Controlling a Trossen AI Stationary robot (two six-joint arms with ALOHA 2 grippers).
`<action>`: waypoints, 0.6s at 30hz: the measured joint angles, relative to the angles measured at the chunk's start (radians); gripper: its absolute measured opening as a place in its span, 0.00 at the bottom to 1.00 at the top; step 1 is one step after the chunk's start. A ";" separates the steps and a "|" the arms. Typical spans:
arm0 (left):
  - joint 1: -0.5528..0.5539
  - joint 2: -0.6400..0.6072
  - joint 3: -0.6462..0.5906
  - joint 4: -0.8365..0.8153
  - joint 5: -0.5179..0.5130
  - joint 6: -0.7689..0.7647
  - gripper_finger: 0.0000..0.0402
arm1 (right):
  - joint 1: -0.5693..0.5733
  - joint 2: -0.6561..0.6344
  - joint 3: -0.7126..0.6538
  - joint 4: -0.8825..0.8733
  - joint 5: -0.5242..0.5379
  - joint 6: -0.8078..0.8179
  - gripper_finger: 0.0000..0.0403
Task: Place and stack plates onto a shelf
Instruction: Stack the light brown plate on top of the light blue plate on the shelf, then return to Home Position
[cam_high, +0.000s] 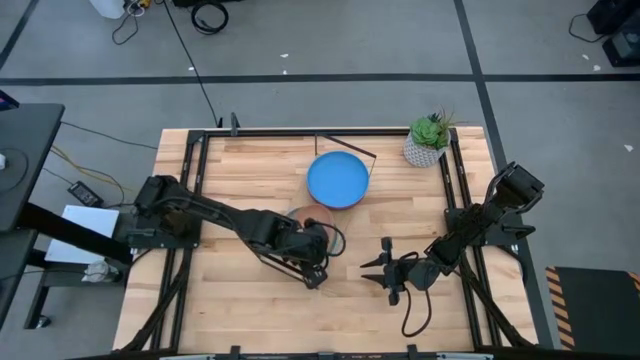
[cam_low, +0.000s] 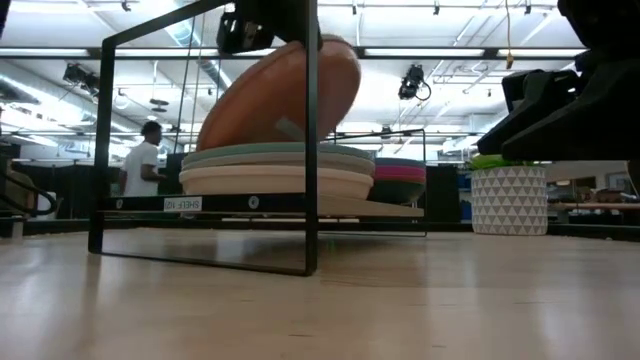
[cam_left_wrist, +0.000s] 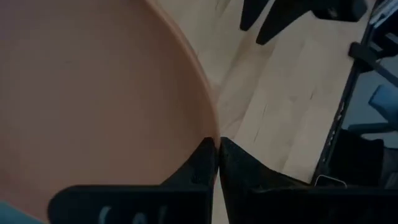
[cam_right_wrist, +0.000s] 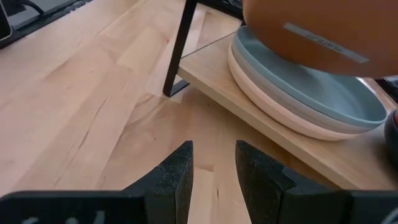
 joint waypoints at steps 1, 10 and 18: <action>-0.002 0.000 0.001 0.003 -0.002 0.013 0.05 | 0.000 0.000 0.000 0.000 0.000 0.000 0.31; -0.031 0.007 0.001 -0.085 -0.072 0.033 0.28 | 0.001 0.000 0.000 0.007 0.000 0.004 0.31; 0.000 -0.017 0.001 -0.080 -0.073 0.044 0.38 | 0.001 0.000 0.000 0.004 -0.001 -0.005 0.31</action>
